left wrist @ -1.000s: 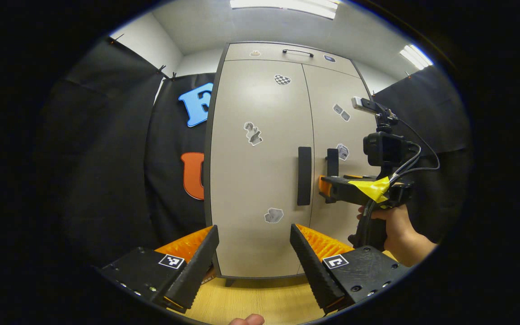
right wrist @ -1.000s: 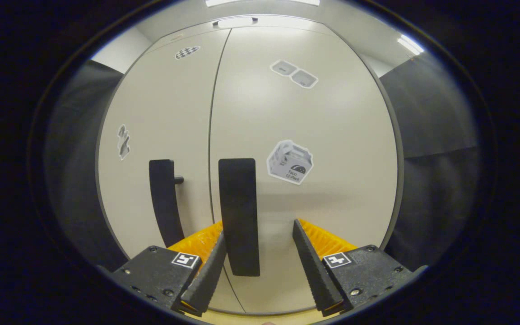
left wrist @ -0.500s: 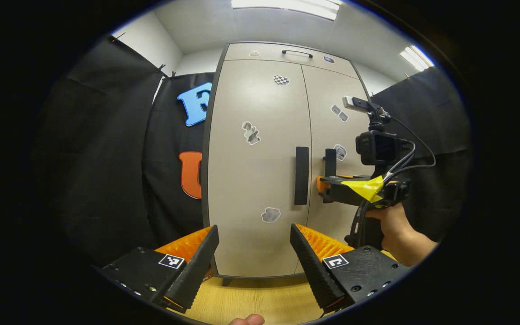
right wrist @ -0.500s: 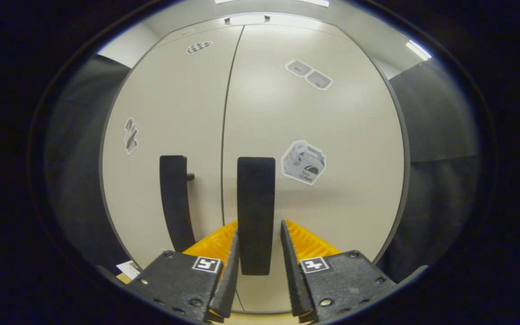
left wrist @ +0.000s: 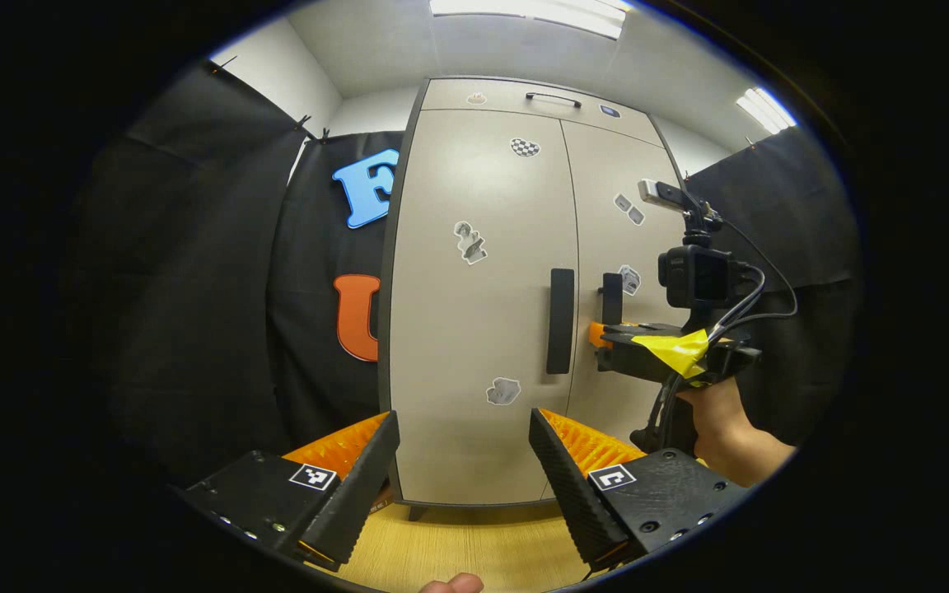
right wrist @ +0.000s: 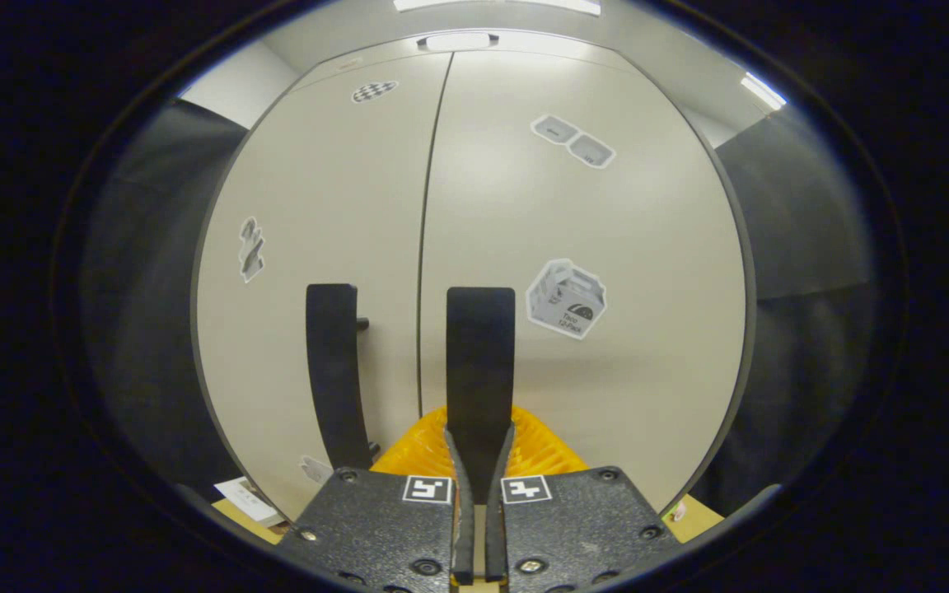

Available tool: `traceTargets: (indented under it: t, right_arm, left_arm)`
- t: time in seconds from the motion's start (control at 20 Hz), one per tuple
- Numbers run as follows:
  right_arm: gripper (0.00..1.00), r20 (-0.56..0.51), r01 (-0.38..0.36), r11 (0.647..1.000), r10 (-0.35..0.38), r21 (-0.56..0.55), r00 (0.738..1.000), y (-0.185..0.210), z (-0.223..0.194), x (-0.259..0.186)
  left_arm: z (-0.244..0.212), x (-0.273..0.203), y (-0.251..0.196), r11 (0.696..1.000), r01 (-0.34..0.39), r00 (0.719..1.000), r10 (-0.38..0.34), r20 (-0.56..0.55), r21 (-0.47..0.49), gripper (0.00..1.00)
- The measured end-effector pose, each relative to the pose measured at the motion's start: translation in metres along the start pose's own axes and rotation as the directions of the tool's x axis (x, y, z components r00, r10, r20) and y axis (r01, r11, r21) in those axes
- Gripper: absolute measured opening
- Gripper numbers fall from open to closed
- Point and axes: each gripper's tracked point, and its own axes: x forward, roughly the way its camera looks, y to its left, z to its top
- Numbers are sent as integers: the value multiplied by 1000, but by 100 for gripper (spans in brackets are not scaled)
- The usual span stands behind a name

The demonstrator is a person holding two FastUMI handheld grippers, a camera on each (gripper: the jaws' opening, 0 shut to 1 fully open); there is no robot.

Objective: Open the right door of the double-door shoe cabinet with the right hand, and open the left door with the left hand.

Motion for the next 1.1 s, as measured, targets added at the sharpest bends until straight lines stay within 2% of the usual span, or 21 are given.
traceTargets:
  t: [0.45,1.1]
  right_arm:
    - [9,-11,-35,999,35,4,999,0,0,-9]
    - [8,-18,-180,984,180,7,983,-8,12,-57]
  left_arm:
    - [3,-8,0,1000,1,1000,-1,9,11,95]
    - [-5,-15,-23,1000,23,1000,-23,-15,14,95]
